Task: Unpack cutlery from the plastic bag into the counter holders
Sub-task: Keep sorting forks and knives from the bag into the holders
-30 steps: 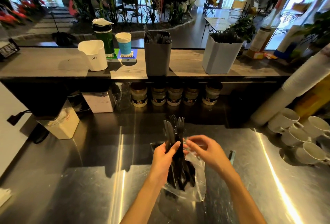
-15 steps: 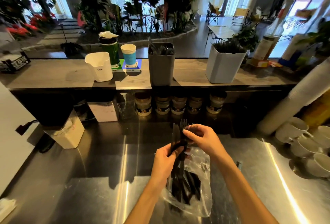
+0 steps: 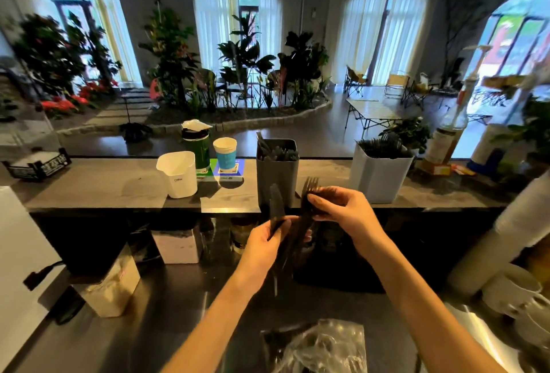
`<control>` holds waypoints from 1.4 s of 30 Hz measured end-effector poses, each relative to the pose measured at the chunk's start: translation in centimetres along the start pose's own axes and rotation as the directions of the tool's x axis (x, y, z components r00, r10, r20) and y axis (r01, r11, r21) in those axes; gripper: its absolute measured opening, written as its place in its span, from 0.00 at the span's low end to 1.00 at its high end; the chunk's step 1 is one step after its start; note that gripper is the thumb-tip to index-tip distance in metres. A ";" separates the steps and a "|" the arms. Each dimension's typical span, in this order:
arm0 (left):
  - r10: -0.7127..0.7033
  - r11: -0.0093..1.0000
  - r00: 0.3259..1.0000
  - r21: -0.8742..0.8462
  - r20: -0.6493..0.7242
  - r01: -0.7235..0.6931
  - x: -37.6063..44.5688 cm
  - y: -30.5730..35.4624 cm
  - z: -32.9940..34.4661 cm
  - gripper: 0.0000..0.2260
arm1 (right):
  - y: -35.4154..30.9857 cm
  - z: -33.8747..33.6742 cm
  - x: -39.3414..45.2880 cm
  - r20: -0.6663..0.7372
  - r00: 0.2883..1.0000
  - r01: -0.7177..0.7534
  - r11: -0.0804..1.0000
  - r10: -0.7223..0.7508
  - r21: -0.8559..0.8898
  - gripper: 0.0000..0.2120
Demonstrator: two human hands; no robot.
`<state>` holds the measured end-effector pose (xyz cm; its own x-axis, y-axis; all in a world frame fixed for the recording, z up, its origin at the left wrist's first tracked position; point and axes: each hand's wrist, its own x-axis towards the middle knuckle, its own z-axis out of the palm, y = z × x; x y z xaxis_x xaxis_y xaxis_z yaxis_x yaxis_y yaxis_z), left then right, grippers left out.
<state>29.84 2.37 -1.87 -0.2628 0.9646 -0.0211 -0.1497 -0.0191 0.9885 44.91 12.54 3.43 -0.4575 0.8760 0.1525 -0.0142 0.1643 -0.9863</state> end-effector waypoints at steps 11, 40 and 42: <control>0.228 0.973 0.943 0.093 -0.241 -0.212 10.5 10.6 -6.5 0.15 | -12.8 0.2 11.8 -0.149 0.909 0.389 0.921 -0.390 -0.031 0.05; 0.113 0.989 0.990 -0.101 0.085 -0.104 22.3 14.2 4.4 0.14 | -2.5 -18.9 22.4 -0.158 0.961 -0.014 0.533 -0.226 -0.846 0.10; 0.092 0.991 0.991 -0.102 0.099 -0.082 22.2 14.1 4.4 0.13 | -2.0 -18.7 22.2 -0.033 0.977 0.074 0.479 -0.210 -0.875 0.16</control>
<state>26.05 24.68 12.22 -0.1796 0.9800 0.0853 -0.2243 -0.1252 0.9665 51.45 40.14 9.98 -0.4149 0.8364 0.3582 0.7372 0.5398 -0.4065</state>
